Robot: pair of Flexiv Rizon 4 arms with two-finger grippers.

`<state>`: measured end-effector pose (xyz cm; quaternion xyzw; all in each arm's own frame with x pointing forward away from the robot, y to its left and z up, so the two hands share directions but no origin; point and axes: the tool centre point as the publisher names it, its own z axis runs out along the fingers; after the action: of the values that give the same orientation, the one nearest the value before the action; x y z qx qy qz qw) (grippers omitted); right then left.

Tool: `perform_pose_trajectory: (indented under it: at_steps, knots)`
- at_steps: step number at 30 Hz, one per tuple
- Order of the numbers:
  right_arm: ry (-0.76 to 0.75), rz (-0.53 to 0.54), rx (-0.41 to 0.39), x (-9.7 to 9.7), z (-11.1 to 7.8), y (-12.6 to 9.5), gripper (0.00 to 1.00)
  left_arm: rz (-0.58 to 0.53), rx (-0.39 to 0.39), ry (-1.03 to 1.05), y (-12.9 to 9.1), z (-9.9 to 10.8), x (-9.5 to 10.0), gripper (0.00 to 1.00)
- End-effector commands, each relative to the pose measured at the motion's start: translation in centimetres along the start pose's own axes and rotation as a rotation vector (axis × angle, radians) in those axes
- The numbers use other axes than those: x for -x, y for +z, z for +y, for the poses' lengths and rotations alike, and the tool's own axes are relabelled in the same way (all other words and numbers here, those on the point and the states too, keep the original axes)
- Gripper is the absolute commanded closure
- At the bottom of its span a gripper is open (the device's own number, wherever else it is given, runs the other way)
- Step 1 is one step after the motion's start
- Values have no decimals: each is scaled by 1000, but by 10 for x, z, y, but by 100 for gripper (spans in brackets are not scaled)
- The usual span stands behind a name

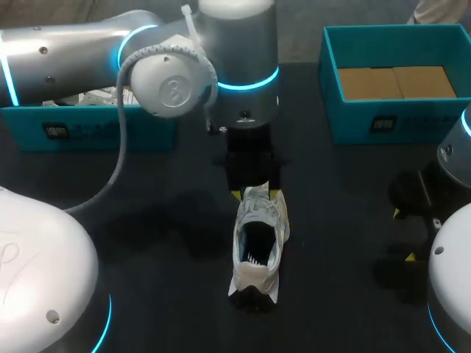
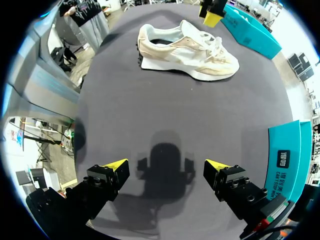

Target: Take the shoe out of the shoebox, open the shoe tongue, remove and reinsert the insole, then place the shoe into the shoebox

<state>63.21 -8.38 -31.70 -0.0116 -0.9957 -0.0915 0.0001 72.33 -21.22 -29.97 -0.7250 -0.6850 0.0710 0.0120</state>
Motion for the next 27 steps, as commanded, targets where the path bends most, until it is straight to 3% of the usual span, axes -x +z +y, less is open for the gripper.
perform_pose_trajectory:
  at_steps: [1,4,18,24,27]
  knots:
    - [1,-2,-2,-2,0,0,0,5,-6,3,9,0,5,62]
    - [1,-2,-2,-2,0,0,0,-4,-11,9,12,-4,4,68]
    - [1,-2,-2,-2,0,0,0,47,-75,47,44,-28,-6,65]
    - [1,-2,-2,-2,0,0,0,12,-30,56,20,-28,-6,64]
    - [1,-2,-2,-2,0,0,0,11,-25,61,20,-28,-2,63]
